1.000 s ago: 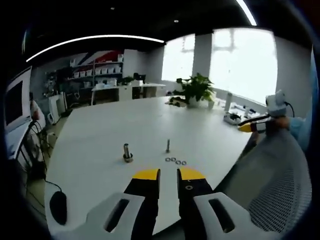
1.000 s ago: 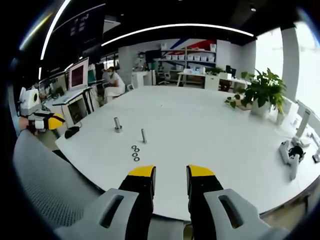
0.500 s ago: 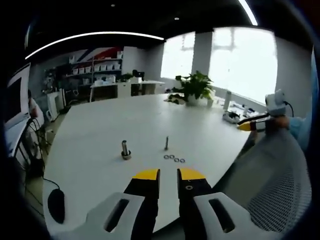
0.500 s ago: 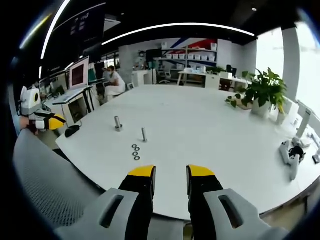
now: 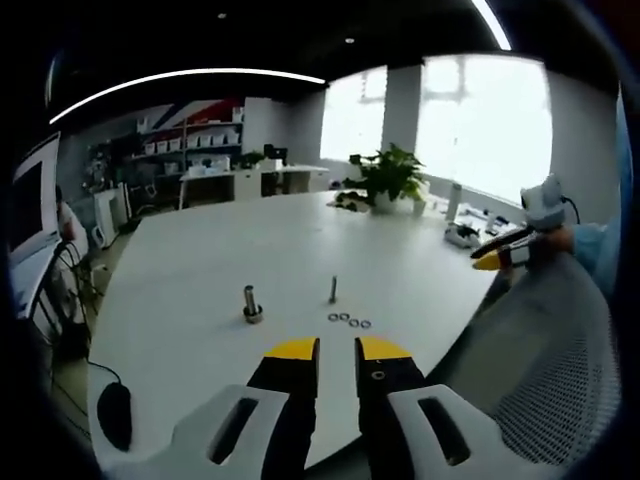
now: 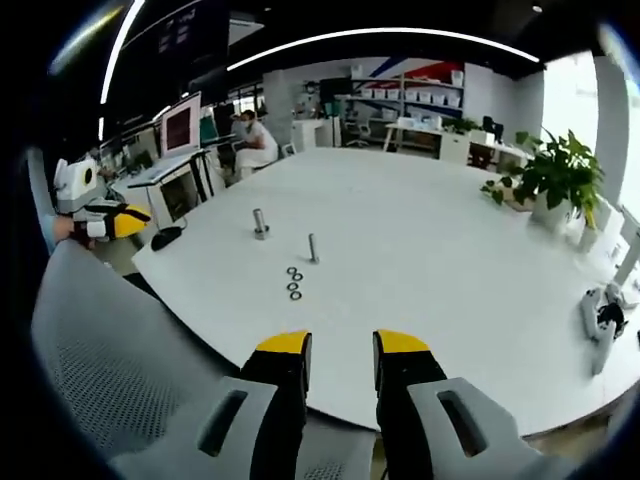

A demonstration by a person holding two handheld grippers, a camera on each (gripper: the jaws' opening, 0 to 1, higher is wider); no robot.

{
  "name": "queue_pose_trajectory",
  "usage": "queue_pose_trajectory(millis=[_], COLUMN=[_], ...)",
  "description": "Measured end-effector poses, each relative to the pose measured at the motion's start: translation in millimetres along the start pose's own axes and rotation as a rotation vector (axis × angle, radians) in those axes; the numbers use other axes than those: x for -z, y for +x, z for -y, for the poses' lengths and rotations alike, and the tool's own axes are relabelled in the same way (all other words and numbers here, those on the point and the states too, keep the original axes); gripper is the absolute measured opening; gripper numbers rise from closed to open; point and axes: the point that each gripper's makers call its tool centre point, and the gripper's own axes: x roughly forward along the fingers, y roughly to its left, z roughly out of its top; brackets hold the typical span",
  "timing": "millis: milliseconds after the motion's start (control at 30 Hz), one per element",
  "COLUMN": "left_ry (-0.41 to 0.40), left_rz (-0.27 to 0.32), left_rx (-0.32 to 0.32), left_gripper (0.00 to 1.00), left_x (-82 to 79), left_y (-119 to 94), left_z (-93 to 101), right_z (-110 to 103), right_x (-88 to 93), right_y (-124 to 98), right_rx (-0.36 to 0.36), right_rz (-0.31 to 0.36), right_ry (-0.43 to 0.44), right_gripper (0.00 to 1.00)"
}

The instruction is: Place the washer onto the threaded stud by aligning its center hole with the stud, sliding it down to the base, and recovering from edge contact or off-axis alignment until the washer reaches the visible bottom stop.

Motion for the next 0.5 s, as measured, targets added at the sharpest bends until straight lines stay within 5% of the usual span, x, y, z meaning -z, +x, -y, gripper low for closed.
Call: queue_pose_trajectory(millis=[133, 500], left_ry=[-0.011, -0.008], left_rz=[0.002, -0.007], left_rx=[-0.004, 0.004], left_gripper=[0.12, 0.12], left_x=[-0.1, 1.4], left_y=[0, 1], left_z=[-1.4, 1.9], right_z=[-12, -34], right_x=[6.6, -17.4], right_y=[11, 28], right_rx=[-0.094, -0.287], right_rz=[-0.091, -0.136], right_ry=[-0.111, -0.245], right_gripper=[0.27, 0.27])
